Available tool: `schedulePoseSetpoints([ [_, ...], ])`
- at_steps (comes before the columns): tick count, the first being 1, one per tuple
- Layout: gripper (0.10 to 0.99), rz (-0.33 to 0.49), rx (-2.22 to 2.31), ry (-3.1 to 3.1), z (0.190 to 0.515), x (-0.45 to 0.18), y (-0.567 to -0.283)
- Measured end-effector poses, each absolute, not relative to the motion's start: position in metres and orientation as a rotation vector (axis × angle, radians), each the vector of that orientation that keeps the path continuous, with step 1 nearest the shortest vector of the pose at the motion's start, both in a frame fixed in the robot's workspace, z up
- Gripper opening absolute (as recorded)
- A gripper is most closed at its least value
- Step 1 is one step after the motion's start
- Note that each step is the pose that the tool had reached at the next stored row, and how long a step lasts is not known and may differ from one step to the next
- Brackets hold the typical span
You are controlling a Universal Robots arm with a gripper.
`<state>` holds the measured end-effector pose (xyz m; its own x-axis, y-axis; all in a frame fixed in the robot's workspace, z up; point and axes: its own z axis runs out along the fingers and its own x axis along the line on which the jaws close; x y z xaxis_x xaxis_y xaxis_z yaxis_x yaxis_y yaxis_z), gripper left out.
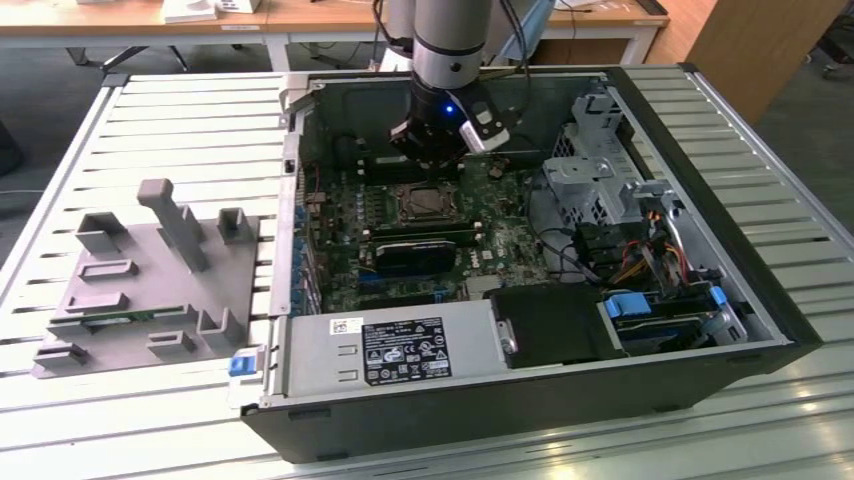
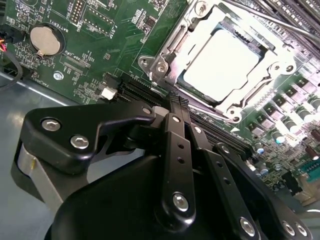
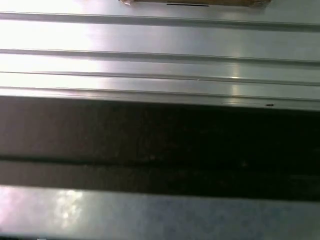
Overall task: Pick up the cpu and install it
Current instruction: 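Install the first cpu locking lever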
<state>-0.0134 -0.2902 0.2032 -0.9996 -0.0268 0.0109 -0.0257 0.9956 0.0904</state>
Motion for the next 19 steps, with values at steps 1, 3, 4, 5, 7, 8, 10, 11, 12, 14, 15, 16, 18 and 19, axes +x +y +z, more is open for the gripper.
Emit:
schedulePoseSetpoints([
  [1,0.106,-0.141,0.041,-3.126,0.2024,-0.0133,-0.2902],
  [3,0.106,-0.141,0.041,-3.126,0.2012,-0.0129,-0.2902],
  [4,0.106,-0.141,0.041,-3.126,0.2008,-0.0127,-0.2902],
  [5,0.106,-0.141,0.041,-3.126,0.2007,-0.0127,-0.2903],
  [7,0.106,-0.14,0.041,-3.126,0.2006,-0.0126,-0.2903],
  [8,0.106,-0.14,0.041,-3.126,0.2006,-0.0126,-0.2902],
  [10,0.106,-0.14,0.041,-3.126,0.2012,-0.0125,-0.2902],
  [11,0.106,-0.139,0.041,-3.126,0.2015,-0.0125,-0.2902],
  [12,0.106,-0.138,0.041,-3.126,0.2017,-0.0125,-0.2902],
  [14,0.106,-0.134,0.041,-3.127,0.2017,-0.0125,-0.2902],
  [15,0.106,-0.13,0.041,-3.127,0.2017,-0.0125,-0.2902],
  [16,0.106,-0.127,0.041,-3.127,0.2015,-0.0125,-0.2902],
  [18,0.106,-0.121,0.041,-3.127,0.2009,-0.0125,-0.2903],
  [19,0.106,-0.119,0.041,-3.127,0.2005,-0.0125,-0.2902],
])
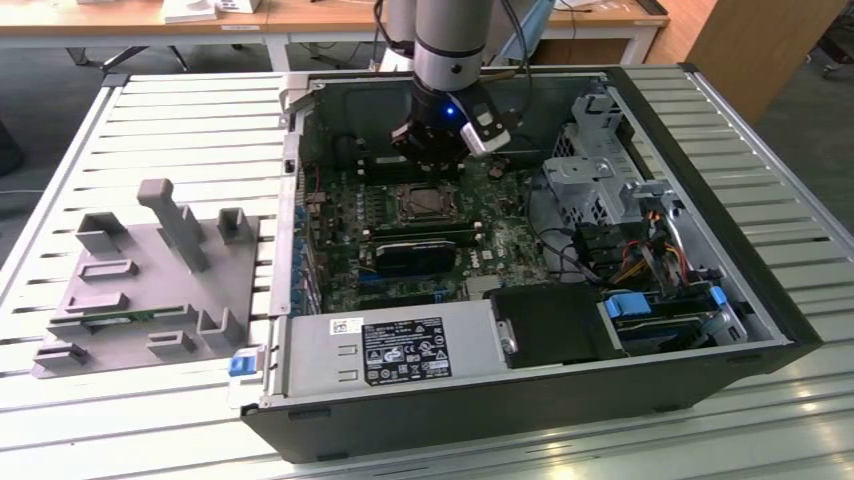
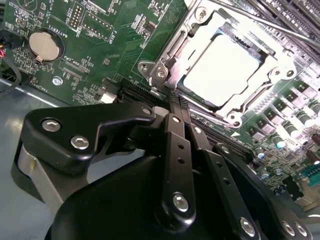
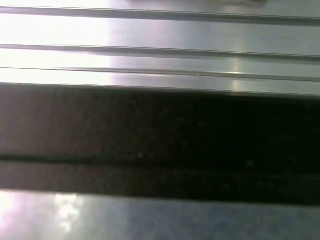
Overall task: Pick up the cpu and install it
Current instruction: 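Install the first cpu locking lever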
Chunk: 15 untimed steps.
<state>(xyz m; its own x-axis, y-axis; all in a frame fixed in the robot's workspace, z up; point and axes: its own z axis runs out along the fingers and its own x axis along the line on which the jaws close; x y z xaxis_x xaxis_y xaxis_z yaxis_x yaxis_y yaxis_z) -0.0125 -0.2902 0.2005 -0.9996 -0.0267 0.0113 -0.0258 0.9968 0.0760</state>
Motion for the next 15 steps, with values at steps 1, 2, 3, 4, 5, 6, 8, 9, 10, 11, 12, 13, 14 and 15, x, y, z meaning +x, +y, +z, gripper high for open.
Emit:
schedulePoseSetpoints([
  [1,0.106,-0.117,0.041,-3.127,0.2001,-0.0125,-0.2902],
  [2,0.106,-0.115,0.041,-3.127,0.1997,-0.0125,-0.2903],
  [3,0.106,-0.113,0.041,-3.127,0.1993,-0.0125,-0.2903],
  [4,0.106,-0.112,0.041,-3.127,0.199,-0.0125,-0.2903],
  [5,0.106,-0.11,0.041,-3.127,0.1986,-0.0125,-0.2903],
  [6,0.106,-0.109,0.041,-3.127,0.1983,-0.0124,-0.2903],
  [8,0.106,-0.106,0.041,-3.127,0.1978,-0.0124,-0.2902],
  [9,0.106,-0.106,0.041,-3.127,0.1978,-0.0124,-0.2902],
  [10,0.106,-0.106,0.041,-3.127,0.1978,-0.0124,-0.2902],
  [11,0.106,-0.106,0.041,-3.127,0.1982,-0.0124,-0.2902],
  [12,0.106,-0.106,0.041,-3.128,0.1985,-0.0123,-0.2902],
  [13,0.106,-0.106,0.041,-3.128,0.1987,-0.0123,-0.2901],
  [14,0.106,-0.107,0.041,-3.128,0.199,-0.0123,-0.2901],
  [15,0.106,-0.106,0.041,-3.128,0.1993,-0.0123,-0.2901],
])
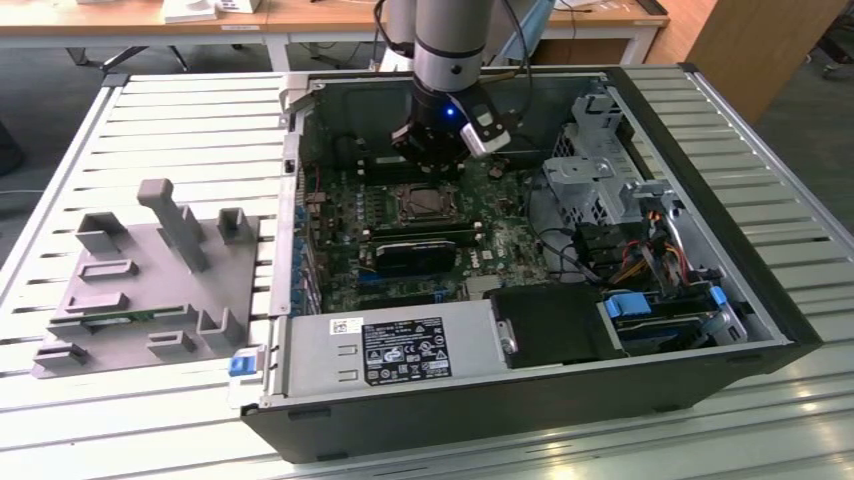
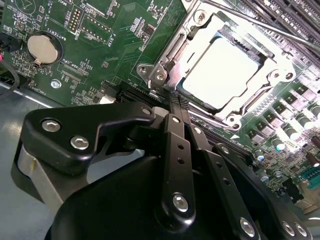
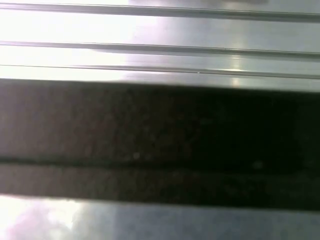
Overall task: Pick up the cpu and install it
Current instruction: 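Install the first cpu locking lever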
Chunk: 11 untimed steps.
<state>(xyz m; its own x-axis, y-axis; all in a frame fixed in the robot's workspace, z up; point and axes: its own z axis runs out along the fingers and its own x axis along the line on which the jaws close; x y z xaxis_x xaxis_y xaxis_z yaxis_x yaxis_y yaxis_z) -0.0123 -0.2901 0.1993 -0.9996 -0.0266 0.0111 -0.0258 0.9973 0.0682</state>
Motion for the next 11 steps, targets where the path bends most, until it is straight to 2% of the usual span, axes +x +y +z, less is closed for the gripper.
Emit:
schedulePoseSetpoints([
  [11,0.106,-0.104,0.041,-3.127,0.201,-0.0124,-0.2902],
])
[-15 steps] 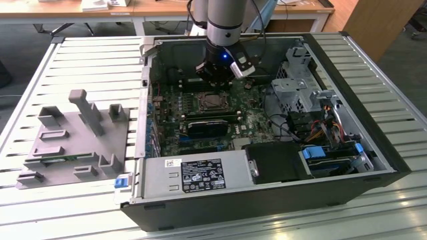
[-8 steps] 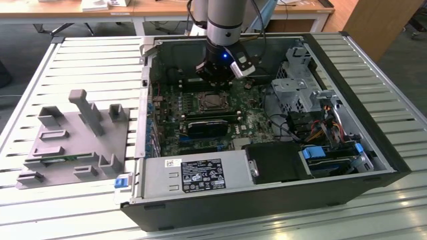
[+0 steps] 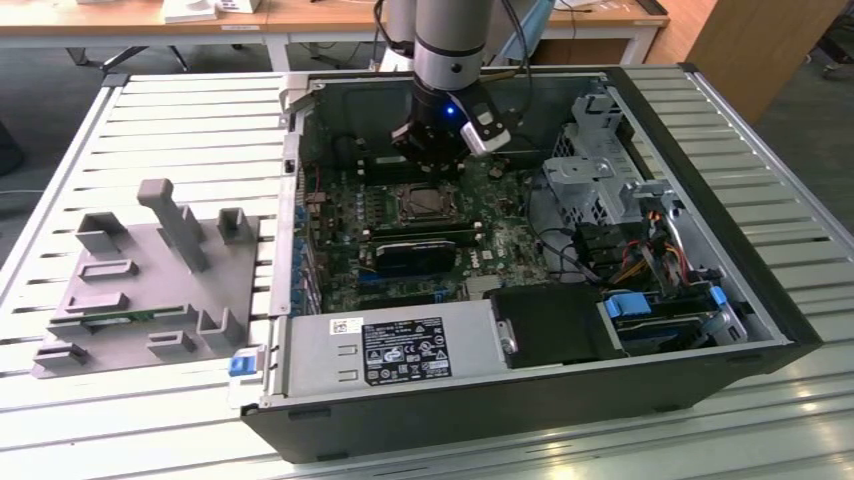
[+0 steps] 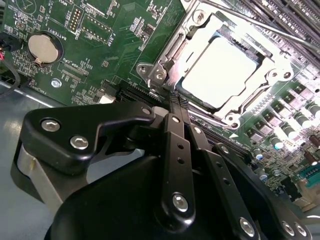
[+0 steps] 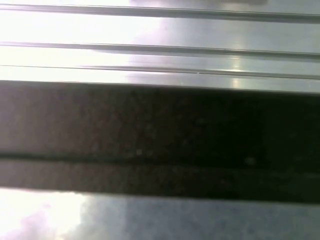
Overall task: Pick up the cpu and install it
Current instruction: 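Install the first cpu locking lever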
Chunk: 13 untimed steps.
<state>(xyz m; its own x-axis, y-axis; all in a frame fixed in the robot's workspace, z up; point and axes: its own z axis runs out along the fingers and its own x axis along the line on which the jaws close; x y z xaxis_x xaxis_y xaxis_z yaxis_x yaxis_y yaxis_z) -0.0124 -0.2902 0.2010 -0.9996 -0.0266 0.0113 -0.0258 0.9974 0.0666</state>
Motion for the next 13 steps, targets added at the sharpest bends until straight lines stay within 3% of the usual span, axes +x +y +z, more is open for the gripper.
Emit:
schedulePoseSetpoints([
  [13,0.106,-0.069,0.041,-3.128,0.1981,-0.0119,-0.2897],
])
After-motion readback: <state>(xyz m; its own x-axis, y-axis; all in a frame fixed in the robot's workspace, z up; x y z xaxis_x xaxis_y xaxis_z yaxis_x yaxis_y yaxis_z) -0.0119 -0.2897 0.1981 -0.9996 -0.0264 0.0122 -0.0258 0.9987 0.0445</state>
